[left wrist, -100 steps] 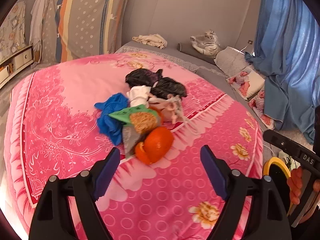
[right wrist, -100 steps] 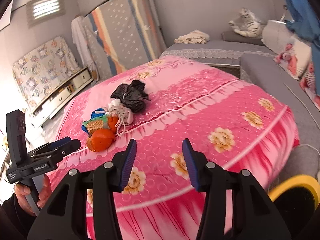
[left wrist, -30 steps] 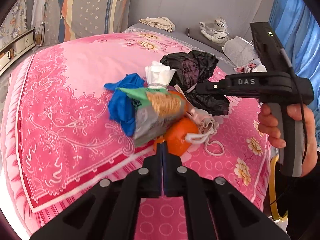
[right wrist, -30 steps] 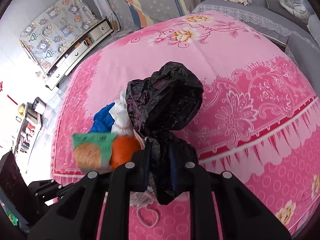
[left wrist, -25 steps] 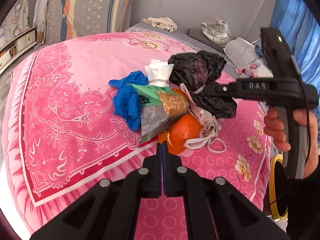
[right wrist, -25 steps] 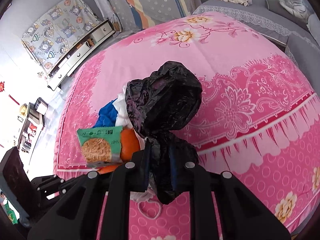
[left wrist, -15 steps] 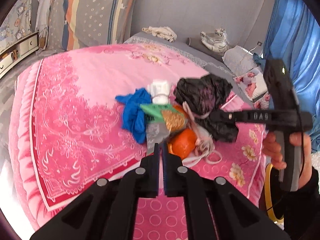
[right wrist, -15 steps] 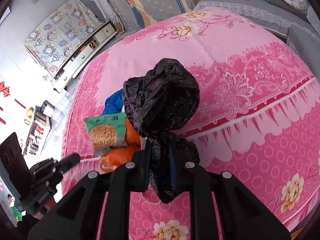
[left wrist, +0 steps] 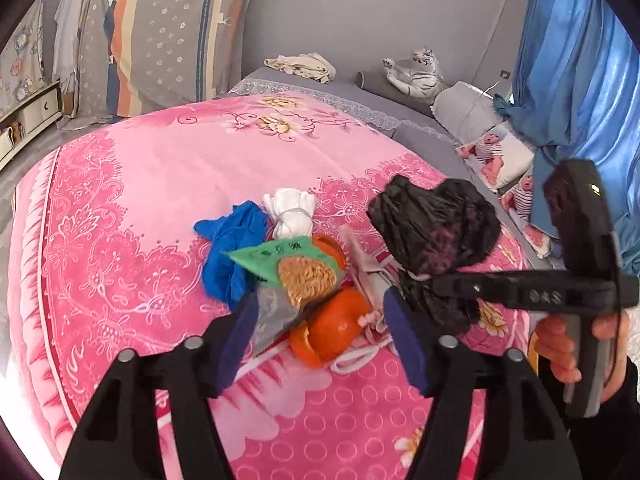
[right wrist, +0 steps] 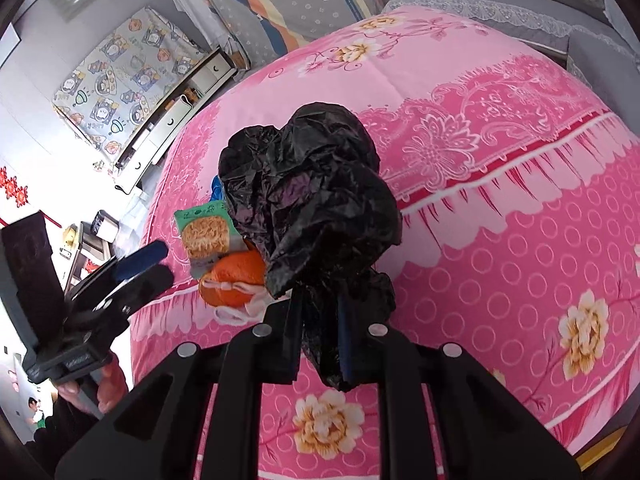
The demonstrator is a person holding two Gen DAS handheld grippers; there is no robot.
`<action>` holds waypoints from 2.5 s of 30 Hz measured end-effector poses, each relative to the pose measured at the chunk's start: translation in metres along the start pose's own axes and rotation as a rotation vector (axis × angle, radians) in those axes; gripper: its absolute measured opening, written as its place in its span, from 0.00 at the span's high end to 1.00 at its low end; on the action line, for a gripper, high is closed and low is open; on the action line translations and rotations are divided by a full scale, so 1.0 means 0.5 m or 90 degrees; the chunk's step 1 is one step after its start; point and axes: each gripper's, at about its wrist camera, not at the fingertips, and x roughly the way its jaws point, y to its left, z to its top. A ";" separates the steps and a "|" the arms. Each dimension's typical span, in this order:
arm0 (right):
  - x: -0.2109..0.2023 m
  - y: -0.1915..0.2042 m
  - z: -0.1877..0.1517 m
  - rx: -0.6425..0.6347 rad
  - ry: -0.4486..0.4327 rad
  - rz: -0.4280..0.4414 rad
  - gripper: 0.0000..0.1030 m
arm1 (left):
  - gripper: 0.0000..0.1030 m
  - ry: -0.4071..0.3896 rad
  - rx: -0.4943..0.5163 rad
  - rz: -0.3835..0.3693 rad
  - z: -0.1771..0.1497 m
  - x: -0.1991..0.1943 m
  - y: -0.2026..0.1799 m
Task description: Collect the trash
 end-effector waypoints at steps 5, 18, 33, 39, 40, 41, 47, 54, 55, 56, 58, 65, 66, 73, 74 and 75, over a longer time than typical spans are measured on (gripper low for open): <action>-0.015 -0.011 -0.020 0.008 -0.006 0.008 0.87 | 0.35 0.030 0.007 0.026 0.023 0.058 -0.010; -0.045 -0.022 -0.042 0.018 -0.027 0.005 0.87 | 0.84 0.063 -0.086 0.085 -0.002 0.075 0.112; -0.160 -0.006 -0.072 0.022 -0.105 0.009 0.88 | 0.85 -0.040 -0.111 0.093 -0.038 -0.114 0.184; -0.240 0.010 -0.100 0.017 -0.158 0.022 0.88 | 0.85 -0.109 -0.075 0.080 -0.028 -0.212 0.125; -0.253 0.011 -0.106 0.015 -0.167 0.023 0.88 | 0.85 -0.118 -0.066 0.078 -0.028 -0.224 0.110; -0.266 0.012 -0.113 0.012 -0.176 0.024 0.88 | 0.85 -0.127 -0.055 0.070 -0.026 -0.238 0.090; -0.362 0.008 -0.168 0.009 -0.235 0.027 0.88 | 0.85 -0.154 -0.002 0.022 -0.018 -0.277 -0.008; -0.452 -0.031 -0.234 0.033 -0.298 -0.017 0.88 | 0.85 -0.159 0.054 -0.039 -0.011 -0.271 -0.132; -0.466 -0.040 -0.246 0.040 -0.308 -0.023 0.88 | 0.85 -0.158 0.059 -0.045 -0.010 -0.266 -0.145; -0.474 -0.047 -0.254 0.046 -0.315 -0.028 0.88 | 0.85 -0.155 0.068 -0.058 -0.009 -0.261 -0.168; -0.496 -0.065 -0.275 0.062 -0.333 -0.038 0.88 | 0.85 -0.152 0.087 -0.077 -0.006 -0.248 -0.206; -0.562 -0.137 -0.354 0.131 -0.378 -0.085 0.88 | 0.85 -0.140 0.160 -0.145 -0.007 -0.213 -0.354; -0.567 -0.147 -0.364 0.140 -0.381 -0.093 0.88 | 0.85 -0.138 0.169 -0.152 -0.009 -0.208 -0.371; -0.587 -0.214 -0.428 0.208 -0.392 -0.137 0.88 | 0.84 -0.113 0.247 -0.197 -0.036 -0.159 -0.515; -0.587 -0.224 -0.437 0.219 -0.391 -0.145 0.88 | 0.84 -0.108 0.252 -0.203 -0.037 -0.152 -0.527; -0.586 -0.233 -0.445 0.227 -0.389 -0.150 0.88 | 0.84 -0.102 0.260 -0.210 -0.042 -0.143 -0.545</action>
